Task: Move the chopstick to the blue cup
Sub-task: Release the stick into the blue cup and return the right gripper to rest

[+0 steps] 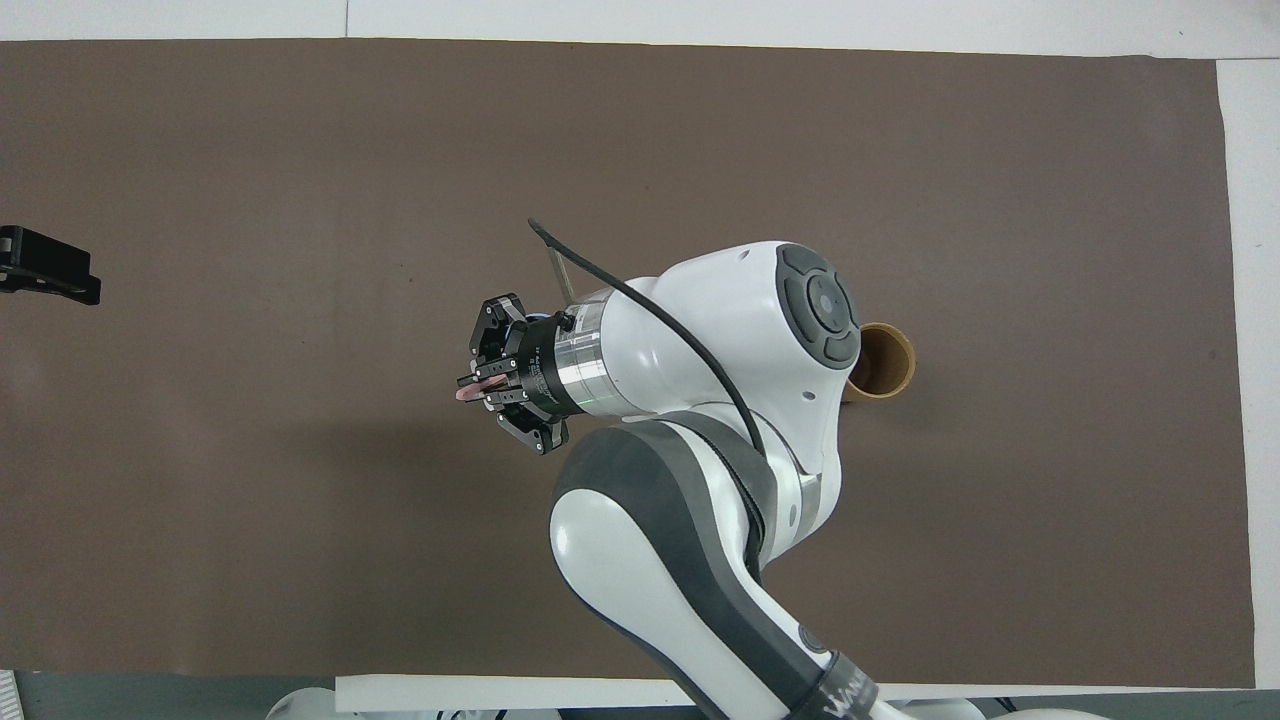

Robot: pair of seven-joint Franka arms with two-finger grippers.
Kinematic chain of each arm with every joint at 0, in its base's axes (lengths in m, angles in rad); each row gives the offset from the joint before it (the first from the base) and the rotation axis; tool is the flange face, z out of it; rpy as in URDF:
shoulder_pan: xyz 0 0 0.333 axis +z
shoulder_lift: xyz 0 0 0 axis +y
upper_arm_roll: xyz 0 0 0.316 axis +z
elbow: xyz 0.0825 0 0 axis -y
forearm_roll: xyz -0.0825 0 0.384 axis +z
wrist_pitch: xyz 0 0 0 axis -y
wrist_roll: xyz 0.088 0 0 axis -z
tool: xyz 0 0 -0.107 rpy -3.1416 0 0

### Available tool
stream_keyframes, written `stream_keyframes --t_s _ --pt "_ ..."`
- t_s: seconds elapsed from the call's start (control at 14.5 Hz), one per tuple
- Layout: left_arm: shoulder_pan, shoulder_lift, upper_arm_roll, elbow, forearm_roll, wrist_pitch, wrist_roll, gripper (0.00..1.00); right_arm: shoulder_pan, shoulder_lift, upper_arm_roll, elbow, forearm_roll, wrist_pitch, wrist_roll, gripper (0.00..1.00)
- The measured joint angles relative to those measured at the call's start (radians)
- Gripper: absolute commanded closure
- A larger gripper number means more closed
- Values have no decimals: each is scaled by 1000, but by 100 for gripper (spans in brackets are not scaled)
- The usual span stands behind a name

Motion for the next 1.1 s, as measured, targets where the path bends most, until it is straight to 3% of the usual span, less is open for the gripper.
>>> stream_keyframes --t_s 0.21,0.48,0.69,0.9,1.1 --pt "0 0 0 0 0 0 0 0 -1 -3 -1 -3 1 16 0 1" --pt "0 0 0 0 0 0 0 0 -16 -6 -11 8 -7 21 -9 1" --pt "0 0 0 0 0 0 0 0 -120 -7 -15 83 -212 -94 -116 1" --pt "0 0 0 0 0 0 0 0 -283 -18 -22 157 -470 -303 -434 1" --pt "0 0 0 0 0 0 0 0 -441 -57 -25 182 -631 -471 -821 1"
